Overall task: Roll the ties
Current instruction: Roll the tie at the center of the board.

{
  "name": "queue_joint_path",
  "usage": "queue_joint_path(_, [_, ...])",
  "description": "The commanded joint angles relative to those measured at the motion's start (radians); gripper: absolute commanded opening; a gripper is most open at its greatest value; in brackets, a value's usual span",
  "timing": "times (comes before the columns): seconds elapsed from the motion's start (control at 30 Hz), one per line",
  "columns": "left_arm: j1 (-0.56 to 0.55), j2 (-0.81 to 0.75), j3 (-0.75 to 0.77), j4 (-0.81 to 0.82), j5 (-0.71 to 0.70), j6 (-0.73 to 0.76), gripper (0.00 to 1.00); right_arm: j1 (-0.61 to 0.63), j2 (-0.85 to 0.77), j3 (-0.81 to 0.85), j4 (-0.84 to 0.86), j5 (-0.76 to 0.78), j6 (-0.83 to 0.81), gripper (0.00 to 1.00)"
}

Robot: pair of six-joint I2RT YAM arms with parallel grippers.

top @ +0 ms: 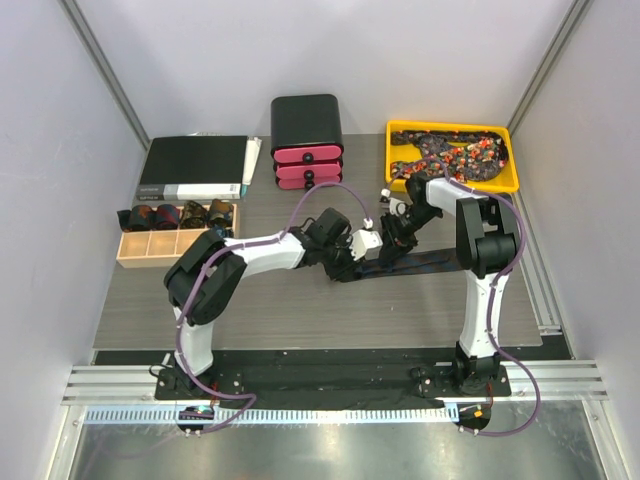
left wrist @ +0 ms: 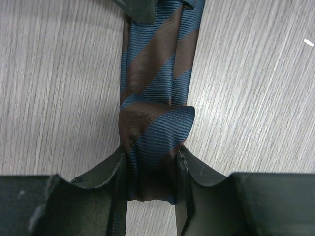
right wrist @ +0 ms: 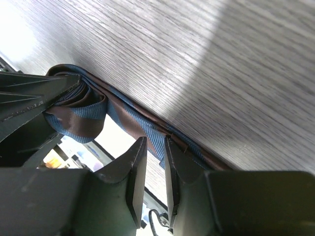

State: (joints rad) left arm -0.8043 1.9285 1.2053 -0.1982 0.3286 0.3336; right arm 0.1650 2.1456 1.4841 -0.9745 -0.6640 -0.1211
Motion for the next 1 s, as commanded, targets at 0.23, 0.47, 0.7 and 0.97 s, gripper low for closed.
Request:
queue_joint_path(0.23, [0.017,-0.082,-0.135,0.026,-0.128,-0.059,0.0,-0.004,0.079,0.004,0.063,0.122,-0.005,0.26])
queue_joint_path(0.47, [0.013,0.026,-0.07,-0.063,-0.155,-0.036,0.03,-0.028,-0.001,0.002,0.071,-0.069,0.034,0.32])
queue_joint_path(0.7, [0.007,0.05,-0.059,-0.066,-0.163,-0.031,0.11,-0.039,-0.128,-0.1,0.187,-0.33,0.217,0.47])
queue_joint_path(0.97, [0.005,0.061,-0.056,-0.067,-0.16,-0.034,0.15,0.016,-0.151,-0.203,0.324,-0.371,0.304,0.52])
